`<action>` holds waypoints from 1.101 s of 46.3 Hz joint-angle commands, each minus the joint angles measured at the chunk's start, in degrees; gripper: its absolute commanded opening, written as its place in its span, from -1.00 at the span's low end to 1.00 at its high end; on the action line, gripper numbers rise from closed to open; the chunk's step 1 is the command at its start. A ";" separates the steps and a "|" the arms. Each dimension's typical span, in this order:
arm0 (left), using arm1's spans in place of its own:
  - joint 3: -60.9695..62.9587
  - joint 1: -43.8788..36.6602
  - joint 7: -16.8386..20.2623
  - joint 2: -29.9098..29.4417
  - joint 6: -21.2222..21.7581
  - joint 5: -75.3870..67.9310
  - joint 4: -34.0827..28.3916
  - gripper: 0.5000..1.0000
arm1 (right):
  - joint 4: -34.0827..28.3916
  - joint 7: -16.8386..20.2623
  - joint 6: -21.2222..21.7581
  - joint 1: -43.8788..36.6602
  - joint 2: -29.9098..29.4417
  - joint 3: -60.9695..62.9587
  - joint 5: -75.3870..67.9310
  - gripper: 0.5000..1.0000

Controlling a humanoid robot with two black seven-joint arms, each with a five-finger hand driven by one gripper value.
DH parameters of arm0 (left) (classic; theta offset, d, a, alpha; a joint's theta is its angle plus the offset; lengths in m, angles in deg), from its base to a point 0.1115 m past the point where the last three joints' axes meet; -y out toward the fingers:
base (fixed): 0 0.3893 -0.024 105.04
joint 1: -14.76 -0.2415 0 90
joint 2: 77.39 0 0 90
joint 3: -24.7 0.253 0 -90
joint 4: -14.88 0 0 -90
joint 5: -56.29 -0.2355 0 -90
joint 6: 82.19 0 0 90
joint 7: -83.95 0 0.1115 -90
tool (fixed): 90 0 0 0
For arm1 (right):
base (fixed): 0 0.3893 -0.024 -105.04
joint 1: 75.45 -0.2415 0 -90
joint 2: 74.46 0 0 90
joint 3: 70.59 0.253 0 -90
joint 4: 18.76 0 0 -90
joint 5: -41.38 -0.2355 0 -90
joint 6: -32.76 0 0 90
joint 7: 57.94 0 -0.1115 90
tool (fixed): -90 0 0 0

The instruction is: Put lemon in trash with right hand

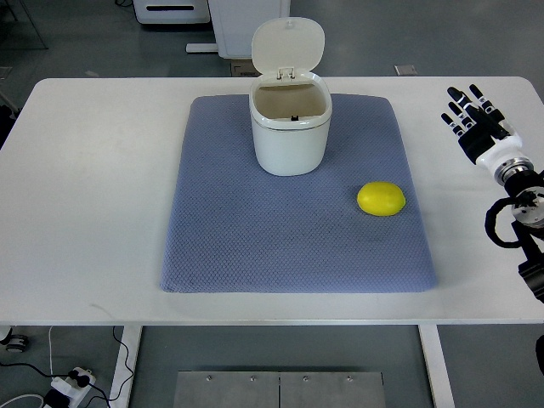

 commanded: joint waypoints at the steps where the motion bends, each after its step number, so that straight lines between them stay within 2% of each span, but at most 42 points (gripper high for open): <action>1: 0.02 -0.32 0.17 0.00 0.01 0.00 0.00 1.00 | -0.01 0.00 0.00 0.09 0.00 0.00 -0.08 1.00; 51: -0.16 -0.59 0.00 0.00 -0.08 0.18 0.00 1.00 | -0.10 0.00 0.09 -0.08 0.09 0.00 -0.17 1.00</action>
